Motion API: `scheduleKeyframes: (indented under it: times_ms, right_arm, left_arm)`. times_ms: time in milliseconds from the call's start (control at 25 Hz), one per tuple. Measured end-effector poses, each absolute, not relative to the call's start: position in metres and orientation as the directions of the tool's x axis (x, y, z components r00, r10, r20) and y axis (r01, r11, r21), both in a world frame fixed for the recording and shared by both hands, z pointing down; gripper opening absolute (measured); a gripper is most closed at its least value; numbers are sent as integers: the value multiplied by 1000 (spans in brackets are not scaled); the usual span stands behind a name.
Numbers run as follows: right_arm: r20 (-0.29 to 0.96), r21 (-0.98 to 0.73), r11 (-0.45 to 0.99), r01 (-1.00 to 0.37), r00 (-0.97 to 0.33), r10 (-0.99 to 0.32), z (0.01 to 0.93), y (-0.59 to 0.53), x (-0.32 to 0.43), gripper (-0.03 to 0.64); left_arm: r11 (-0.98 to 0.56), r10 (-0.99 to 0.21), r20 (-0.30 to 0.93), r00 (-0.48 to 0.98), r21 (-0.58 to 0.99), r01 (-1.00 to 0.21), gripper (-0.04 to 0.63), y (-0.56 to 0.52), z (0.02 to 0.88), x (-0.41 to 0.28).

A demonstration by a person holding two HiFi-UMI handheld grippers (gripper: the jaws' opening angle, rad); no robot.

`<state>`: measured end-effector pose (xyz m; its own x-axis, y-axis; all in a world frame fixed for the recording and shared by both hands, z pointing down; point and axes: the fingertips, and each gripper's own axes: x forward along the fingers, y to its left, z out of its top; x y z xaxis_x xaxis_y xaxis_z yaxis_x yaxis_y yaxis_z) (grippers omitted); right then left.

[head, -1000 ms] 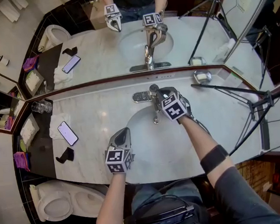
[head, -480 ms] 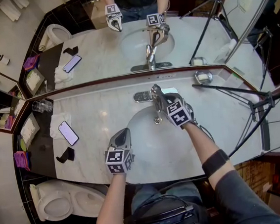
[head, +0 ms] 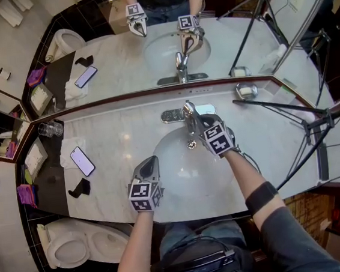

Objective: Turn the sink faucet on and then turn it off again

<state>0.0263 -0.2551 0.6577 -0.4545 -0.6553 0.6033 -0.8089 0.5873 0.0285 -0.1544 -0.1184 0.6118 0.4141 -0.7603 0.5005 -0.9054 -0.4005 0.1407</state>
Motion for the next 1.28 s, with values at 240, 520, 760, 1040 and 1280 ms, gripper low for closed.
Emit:
scheduleKeyframes:
  times_ms: [240,520,760,1040,1280]
  right_arm:
    - [615,54,593,-803,-441,-653,658,-255,26,20]
    - [648,70,585,-808,-409,-643,656,-249,27,21]
    - [641,128,594,-794,-390,-661,655,-219,47,21]
    - [626,187,584,-790,-362,-690,632,-176,79,21]
    - [630,186,572,-799,-349,-693,627,-129,100,21]
  left_arm:
    - [-400,-761,502,412,137,-906,-12,-113,611,-156]
    - [-403,-766,492,415,136,-905,-12,-101,606,-156]
    - [-409,-770,479,422,138,-902,-12,-92,602,-153]
    - [-422,-769,472,431,132,-897,-12,-83,595,-145]
    - [-436,-771,462,438,119,-892,-12,-77,583,-143]
